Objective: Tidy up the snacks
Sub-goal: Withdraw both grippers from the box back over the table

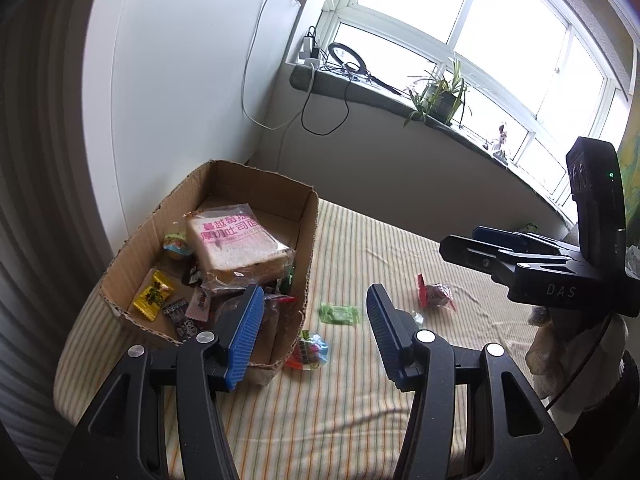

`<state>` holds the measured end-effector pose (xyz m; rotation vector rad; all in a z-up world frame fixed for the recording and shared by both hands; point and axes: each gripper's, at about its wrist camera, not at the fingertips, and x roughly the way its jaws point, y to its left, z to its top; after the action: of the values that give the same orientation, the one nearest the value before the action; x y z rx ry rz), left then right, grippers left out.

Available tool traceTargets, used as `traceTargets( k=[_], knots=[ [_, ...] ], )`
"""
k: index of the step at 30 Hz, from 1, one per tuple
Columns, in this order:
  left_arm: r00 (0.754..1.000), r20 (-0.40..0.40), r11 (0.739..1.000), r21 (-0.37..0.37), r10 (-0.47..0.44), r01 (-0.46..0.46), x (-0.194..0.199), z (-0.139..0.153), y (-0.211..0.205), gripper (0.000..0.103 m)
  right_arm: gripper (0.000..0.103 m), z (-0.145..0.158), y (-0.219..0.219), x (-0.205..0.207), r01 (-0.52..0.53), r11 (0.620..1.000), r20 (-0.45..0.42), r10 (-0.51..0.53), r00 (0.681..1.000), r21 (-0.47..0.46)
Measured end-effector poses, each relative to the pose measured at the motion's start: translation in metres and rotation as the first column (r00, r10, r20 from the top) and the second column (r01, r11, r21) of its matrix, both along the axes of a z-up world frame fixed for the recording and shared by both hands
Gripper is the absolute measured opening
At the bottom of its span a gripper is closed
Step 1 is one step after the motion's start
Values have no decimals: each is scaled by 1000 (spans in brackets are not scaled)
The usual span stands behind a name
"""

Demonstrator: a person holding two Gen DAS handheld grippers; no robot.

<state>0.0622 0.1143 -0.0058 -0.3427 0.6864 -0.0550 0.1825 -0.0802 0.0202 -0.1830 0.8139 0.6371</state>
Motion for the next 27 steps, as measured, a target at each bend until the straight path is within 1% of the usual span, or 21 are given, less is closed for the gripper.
traceTargets(
  k=[3, 8, 11, 15, 18, 22, 23, 25, 27],
  knots=[
    [1000, -1, 1000, 10, -8, 8, -5, -5, -9, 53, 90, -8, -24, -3, 7, 1000, -4, -7, 1000, 11],
    [999, -14, 999, 13, -34, 35, -13, -16, -22, 53, 90, -25, -58, -13, 58, 998, 19, -58, 998, -15],
    [998, -39, 999, -4, -48, 48, -19, -27, -31, 53, 90, -38, -75, -20, 73, 997, 21, -73, 997, -28],
    [994, -90, 998, -29, -66, 64, -18, -46, -44, 52, 90, -53, -86, -25, 82, 995, 15, -82, 997, -53],
    [991, -117, 997, -40, -63, 59, -14, -57, -52, 52, 90, -63, -92, -23, 68, 997, -13, -69, 998, -37],
    [989, -142, 999, -33, -45, 41, -10, -67, -60, 52, 89, -75, -92, -20, 40, 999, -50, -41, 998, -21],
    [988, -149, 999, -33, -36, 31, -9, -70, -60, 52, 88, -77, -91, -19, 33, 999, -58, -34, 998, -17],
    [987, -160, 999, -36, -13, 7, -6, -76, -59, 52, 79, -83, -90, -17, 16, 1000, -81, -16, 997, -9],
    [985, -175, 999, -47, 5, -14, -2, -81, -57, 52, 73, -89, -90, -13, -4, 1000, -112, 4, 994, 3]
  ],
)
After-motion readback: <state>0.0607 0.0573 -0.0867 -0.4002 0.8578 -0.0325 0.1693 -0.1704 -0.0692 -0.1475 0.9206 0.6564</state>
